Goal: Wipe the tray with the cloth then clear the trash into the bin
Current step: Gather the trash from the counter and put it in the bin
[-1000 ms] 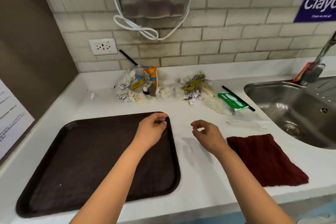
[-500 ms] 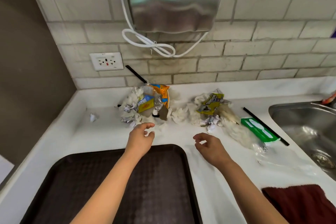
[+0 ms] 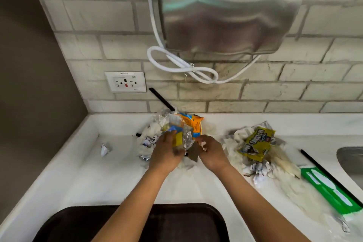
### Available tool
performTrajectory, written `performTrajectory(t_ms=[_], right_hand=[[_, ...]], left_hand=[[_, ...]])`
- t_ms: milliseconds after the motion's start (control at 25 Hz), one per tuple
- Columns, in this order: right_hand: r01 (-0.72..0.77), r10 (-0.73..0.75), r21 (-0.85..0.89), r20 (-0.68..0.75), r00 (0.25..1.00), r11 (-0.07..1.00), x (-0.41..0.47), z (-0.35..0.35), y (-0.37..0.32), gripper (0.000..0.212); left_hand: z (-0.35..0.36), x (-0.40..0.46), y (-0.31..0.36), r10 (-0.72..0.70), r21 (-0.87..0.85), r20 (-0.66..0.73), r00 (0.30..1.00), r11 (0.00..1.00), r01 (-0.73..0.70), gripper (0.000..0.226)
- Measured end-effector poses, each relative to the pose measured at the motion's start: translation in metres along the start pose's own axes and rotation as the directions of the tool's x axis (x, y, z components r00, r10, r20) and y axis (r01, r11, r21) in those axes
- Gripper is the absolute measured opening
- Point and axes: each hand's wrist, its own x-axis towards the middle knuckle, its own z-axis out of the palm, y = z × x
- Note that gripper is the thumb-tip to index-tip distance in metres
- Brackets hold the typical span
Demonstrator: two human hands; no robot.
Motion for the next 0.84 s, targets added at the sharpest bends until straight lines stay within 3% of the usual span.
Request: performTrajectory(t_ms=[80, 200, 360, 480, 640, 840], right_hand=[[-0.023, 0.023, -0.044, -0.002, 1.000, 0.999, 0.012, 0.015, 0.002, 0.028], [-0.114, 0.112, -0.059, -0.039, 0.993, 0.992, 0.022, 0.028, 0.005, 0.022], [-0.141, 0.136, -0.039, -0.109, 0.985, 0.989, 0.024, 0.028, 0.010, 0.019], [-0.083, 0.086, 0.022, -0.208, 0.974, 0.996, 0.010, 0.027, 0.007, 0.010], [-0.106, 0.122, 0.072, -0.264, 0.957, 0.992, -0.012, 0.015, 0.009, 0.018], [-0.170, 0.193, 0.097, -0.343, 0.919, 0.981, -0.046, -0.007, 0.023, 0.018]], left_hand=[[0.003, 0.012, -0.009, 0.009, 0.037, 0.060, 0.998, 0.999, -0.011, 0.081], [0.002, 0.018, -0.018, 0.008, 0.054, 0.094, 0.996, 0.998, -0.013, 0.068], [-0.011, 0.007, -0.020, -0.003, -0.068, -0.015, 1.000, 0.998, 0.002, 0.043], [-0.026, -0.006, -0.017, -0.070, -0.207, -0.130, 0.989, 0.978, 0.042, 0.039], [-0.037, -0.020, -0.013, -0.150, -0.310, -0.263, 0.953, 0.949, 0.064, 0.039], [-0.050, -0.048, 0.002, -0.295, -0.442, -0.321, 0.900, 0.887, 0.134, 0.031]])
